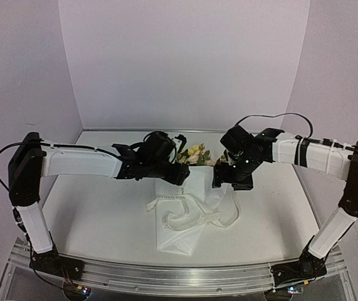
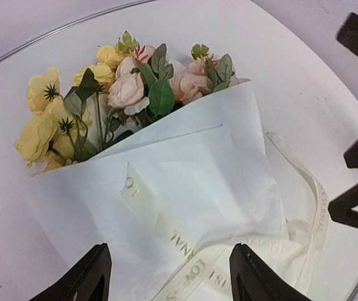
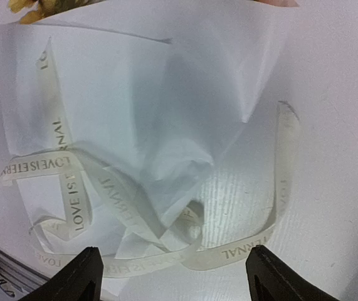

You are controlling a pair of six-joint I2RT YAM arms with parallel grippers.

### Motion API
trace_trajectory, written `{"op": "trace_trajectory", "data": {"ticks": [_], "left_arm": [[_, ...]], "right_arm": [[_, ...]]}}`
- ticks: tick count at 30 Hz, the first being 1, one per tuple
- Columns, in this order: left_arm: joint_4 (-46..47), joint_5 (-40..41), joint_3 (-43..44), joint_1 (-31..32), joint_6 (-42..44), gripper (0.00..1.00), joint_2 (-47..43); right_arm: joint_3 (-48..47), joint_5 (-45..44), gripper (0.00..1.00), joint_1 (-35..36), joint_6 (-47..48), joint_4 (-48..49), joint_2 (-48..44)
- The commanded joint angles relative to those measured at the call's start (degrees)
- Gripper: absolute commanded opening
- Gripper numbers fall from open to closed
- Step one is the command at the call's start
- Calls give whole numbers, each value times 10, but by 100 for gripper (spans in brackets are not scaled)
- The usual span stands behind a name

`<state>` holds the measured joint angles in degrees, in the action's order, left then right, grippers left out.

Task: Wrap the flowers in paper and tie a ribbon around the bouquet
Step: Cross the ribbon over the folded bouquet.

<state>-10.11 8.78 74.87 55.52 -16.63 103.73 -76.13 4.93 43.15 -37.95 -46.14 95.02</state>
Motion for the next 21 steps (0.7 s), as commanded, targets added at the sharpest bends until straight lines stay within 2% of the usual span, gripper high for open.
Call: {"op": "trace_trajectory", "data": {"ticks": [1,6,14,21], "left_arm": [[-172,149,127,32,-101,67,104],[-274,190,223,35,-181,67,169],[-298,169,285,35,-195,65,224],[-294,161,291,31,-199,50,242]], "right_arm": [[79,-62,85,-14,-34,25,-73],[141,-92,87,-19,-35,31,-128],[186,-95,87,-25,-41,40,-157],[199,-89,87,-30,-43,50,-160]]}}
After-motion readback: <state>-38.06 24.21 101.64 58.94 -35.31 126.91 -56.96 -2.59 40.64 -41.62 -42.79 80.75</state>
